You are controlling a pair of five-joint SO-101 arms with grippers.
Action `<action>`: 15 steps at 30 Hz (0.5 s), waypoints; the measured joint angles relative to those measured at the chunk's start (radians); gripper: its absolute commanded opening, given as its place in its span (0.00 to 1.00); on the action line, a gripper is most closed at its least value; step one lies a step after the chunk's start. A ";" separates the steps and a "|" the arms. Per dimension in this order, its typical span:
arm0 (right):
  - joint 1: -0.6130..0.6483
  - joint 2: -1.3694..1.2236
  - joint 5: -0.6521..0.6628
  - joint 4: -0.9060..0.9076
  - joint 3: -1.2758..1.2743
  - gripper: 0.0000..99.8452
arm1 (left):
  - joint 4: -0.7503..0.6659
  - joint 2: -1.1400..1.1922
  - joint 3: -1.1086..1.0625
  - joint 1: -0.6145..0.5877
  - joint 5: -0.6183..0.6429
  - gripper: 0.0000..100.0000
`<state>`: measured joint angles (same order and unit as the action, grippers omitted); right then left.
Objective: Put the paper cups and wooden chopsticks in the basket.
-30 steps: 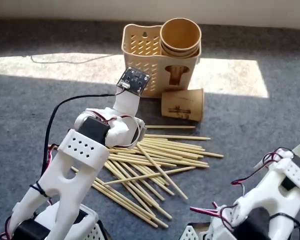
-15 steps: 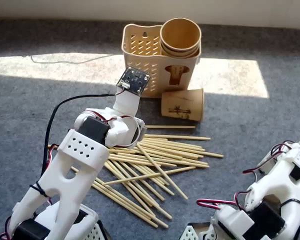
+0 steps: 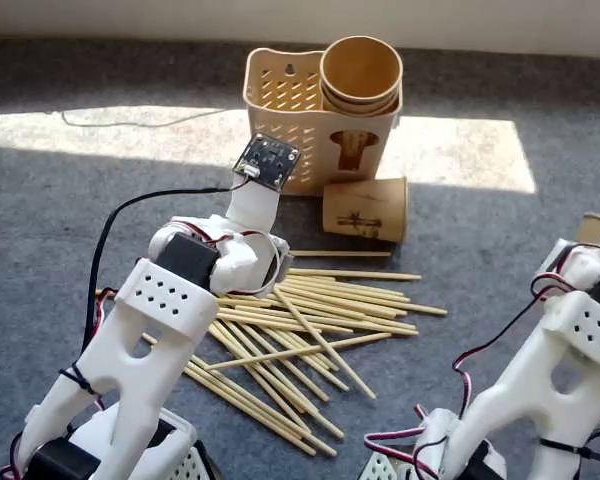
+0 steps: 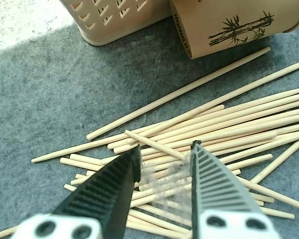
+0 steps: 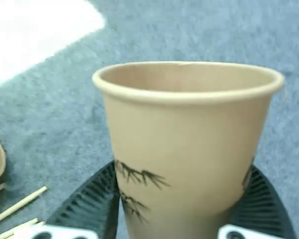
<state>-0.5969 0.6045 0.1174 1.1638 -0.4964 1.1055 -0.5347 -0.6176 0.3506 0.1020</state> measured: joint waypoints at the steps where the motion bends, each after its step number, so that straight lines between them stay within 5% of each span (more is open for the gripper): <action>1: 0.021 0.011 0.000 0.000 0.009 0.24 | 0.000 0.000 0.000 0.000 0.000 0.16; 15: 0.290 0.028 0.000 -0.103 0.147 0.24 | 0.044 -0.270 0.000 -0.308 0.000 0.16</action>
<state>-0.3069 0.6322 0.1174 1.0610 -0.3491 1.1500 -0.8048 -0.6176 0.0422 0.1020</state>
